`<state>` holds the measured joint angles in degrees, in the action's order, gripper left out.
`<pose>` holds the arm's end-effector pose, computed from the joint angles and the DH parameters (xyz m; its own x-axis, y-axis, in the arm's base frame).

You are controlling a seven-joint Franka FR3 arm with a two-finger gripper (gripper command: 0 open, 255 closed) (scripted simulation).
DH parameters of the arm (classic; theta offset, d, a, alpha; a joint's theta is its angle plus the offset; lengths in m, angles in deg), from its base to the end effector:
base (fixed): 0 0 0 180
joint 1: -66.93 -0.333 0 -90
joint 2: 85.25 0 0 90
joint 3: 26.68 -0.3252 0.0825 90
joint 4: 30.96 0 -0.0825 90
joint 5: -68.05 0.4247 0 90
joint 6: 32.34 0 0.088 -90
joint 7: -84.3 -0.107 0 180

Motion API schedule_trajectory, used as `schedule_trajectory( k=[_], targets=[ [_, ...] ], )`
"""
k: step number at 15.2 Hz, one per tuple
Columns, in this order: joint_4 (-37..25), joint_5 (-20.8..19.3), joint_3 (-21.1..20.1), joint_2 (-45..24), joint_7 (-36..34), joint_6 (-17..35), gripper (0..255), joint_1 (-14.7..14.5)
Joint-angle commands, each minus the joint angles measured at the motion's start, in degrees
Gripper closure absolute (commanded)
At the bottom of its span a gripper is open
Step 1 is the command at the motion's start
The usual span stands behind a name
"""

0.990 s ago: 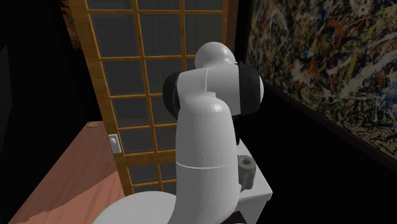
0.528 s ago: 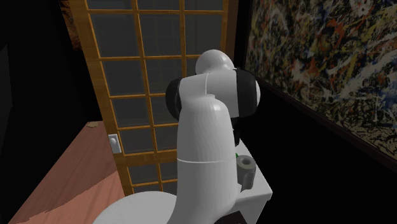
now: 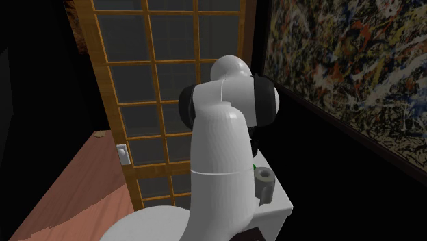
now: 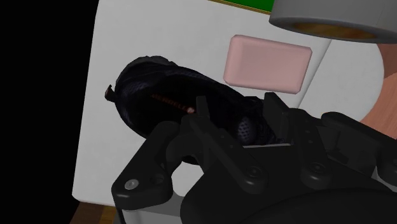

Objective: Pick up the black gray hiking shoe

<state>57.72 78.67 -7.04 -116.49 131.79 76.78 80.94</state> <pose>0.6199 -0.3582 0.3239 0.9728 0.2027 -0.1123 0.1912 -0.9759 -0.1052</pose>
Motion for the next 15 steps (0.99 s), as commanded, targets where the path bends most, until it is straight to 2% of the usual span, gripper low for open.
schedule_trajectory(
  k=[1,5,15],
  targets=[
    [0.04,-0.01,0.02,-0.03,0.00,0.03,255,0.02],
    [0.04,-0.01,0.01,-0.02,-0.04,0.02,255,-0.01],
    [-3.95,-0.99,0.54,2.52,-0.67,-6.35,255,-0.07]
  ],
)
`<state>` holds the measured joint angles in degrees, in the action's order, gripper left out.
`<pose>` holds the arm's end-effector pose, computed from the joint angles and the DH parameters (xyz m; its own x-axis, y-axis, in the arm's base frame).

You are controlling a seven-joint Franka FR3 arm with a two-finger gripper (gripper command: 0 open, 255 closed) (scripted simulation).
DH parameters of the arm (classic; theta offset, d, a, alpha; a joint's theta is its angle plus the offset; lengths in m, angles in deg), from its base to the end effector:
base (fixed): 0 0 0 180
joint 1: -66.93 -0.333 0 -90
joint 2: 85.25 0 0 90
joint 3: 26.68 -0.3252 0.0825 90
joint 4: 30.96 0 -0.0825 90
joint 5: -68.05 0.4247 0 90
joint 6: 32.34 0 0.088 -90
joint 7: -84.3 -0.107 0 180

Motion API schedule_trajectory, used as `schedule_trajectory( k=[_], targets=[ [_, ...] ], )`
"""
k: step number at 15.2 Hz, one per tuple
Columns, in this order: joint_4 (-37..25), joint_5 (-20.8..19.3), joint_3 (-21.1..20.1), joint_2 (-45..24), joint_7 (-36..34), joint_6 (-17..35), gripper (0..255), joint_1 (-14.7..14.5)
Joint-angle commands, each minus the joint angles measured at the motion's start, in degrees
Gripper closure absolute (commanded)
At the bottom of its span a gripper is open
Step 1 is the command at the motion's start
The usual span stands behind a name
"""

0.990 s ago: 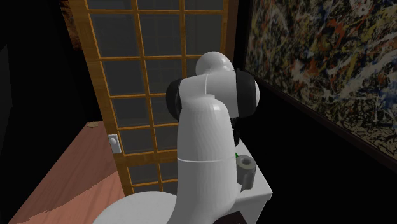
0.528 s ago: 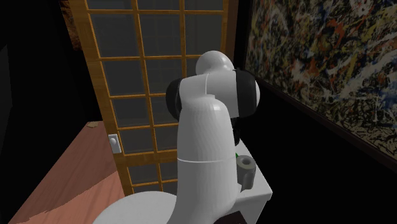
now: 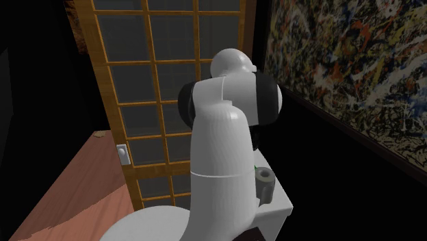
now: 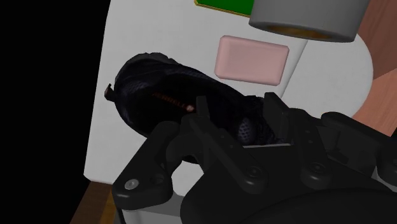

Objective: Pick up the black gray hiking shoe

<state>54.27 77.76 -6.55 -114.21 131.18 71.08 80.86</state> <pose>0.6210 -0.3587 0.3742 0.9727 0.2022 -0.1140 0.1904 -0.9760 -0.1059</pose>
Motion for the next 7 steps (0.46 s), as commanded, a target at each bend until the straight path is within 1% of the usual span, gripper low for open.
schedule_trajectory(
  k=[1,5,7],
  targets=[
    [-0.99,-0.16,0.09,0.43,-0.12,-1.32,255,0.02],
    [-3.13,-0.43,0.24,1.07,-0.32,-4.06,255,0.10],
    [-3.21,-0.44,0.24,1.10,-0.33,-4.16,255,0.10]
  ],
)
